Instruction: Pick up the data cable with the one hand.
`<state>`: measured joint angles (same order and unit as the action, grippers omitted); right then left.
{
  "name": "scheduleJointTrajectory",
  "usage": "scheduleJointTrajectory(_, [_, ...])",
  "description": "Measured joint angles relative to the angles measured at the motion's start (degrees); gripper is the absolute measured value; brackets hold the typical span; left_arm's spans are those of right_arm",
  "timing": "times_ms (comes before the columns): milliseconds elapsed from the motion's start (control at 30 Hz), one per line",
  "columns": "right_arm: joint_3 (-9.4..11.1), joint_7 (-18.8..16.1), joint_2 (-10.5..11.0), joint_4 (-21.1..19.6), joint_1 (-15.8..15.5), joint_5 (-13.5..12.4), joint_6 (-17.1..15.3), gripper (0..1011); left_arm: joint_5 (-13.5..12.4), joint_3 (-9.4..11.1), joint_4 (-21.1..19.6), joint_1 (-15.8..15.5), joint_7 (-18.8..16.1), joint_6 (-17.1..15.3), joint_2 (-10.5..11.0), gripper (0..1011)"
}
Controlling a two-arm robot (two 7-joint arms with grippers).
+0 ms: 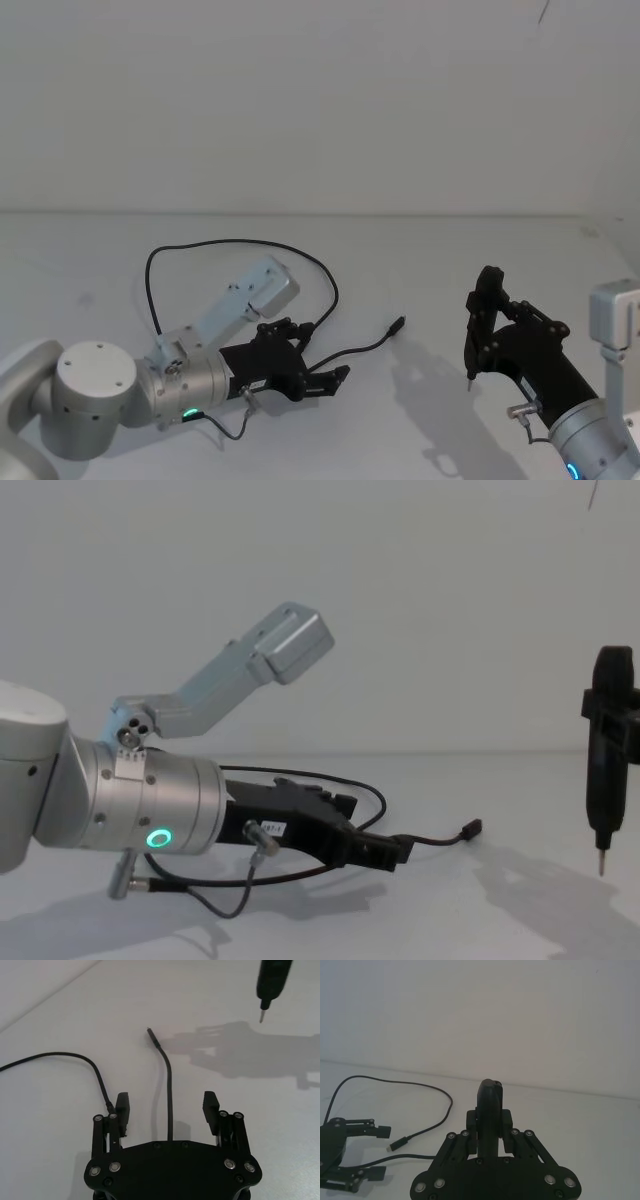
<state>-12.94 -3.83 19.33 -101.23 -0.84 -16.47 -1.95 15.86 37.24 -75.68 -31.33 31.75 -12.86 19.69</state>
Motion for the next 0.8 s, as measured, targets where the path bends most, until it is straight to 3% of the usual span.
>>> scheduleJointTrajectory(233, [0.0,0.0,0.0,0.0,0.0,0.0,0.0,279,0.1,-0.5,1.2,0.1,-0.6,-0.8,-1.1,736])
scheduleJointTrajectory(367, [0.0,0.0,0.0,0.0,0.0,0.0,0.0,279,0.3,-0.7,1.9,0.0,-0.6,-1.3,-1.5,575])
scheduleJointTrajectory(500, [0.0,0.0,0.0,0.0,0.0,0.0,0.0,279,0.5,-0.7,2.6,-0.1,-0.4,-1.7,-1.8,494])
scheduleJointTrajectory(800, [0.0,0.0,0.0,0.0,0.0,0.0,0.0,279,0.9,-0.4,3.9,-0.6,0.4,-2.2,-2.3,193])
